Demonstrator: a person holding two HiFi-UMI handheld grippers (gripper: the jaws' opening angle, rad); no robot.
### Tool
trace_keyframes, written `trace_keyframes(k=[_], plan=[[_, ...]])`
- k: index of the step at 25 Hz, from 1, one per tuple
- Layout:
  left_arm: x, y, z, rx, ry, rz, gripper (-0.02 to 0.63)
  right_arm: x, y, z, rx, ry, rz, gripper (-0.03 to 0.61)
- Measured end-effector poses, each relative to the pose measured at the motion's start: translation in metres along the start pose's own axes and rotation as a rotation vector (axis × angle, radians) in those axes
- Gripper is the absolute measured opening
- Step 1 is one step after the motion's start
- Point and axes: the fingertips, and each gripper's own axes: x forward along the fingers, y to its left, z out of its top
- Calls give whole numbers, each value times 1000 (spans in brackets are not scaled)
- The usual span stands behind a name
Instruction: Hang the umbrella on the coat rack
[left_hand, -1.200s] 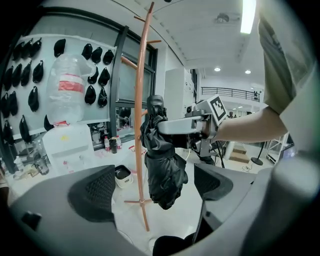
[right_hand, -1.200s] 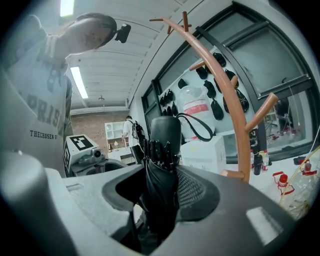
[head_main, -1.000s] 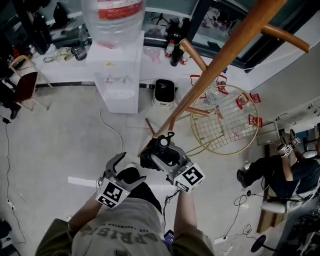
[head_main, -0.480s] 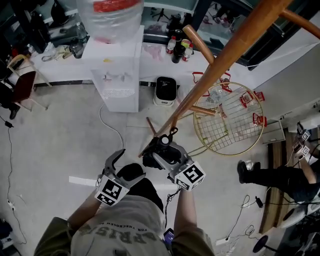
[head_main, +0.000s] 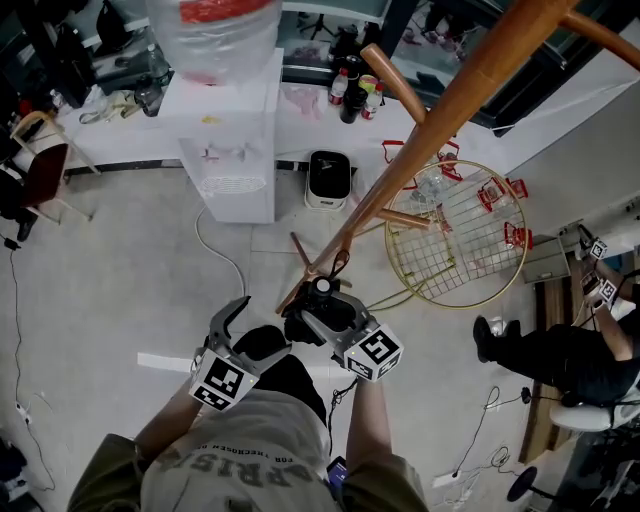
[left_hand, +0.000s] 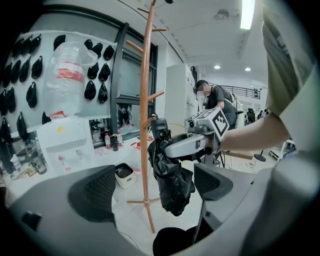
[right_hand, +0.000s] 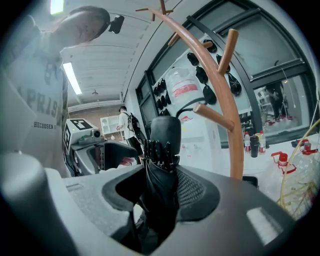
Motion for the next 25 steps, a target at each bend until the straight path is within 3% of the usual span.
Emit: trace_keyframes(k=[13, 25], plan=[[-4, 0, 4, 0, -11, 11, 472, -4, -18, -19, 67, 6, -49, 181], [-3, 13, 32, 11, -73, 35, 472, 5, -56, -27, 103, 13, -162, 183]])
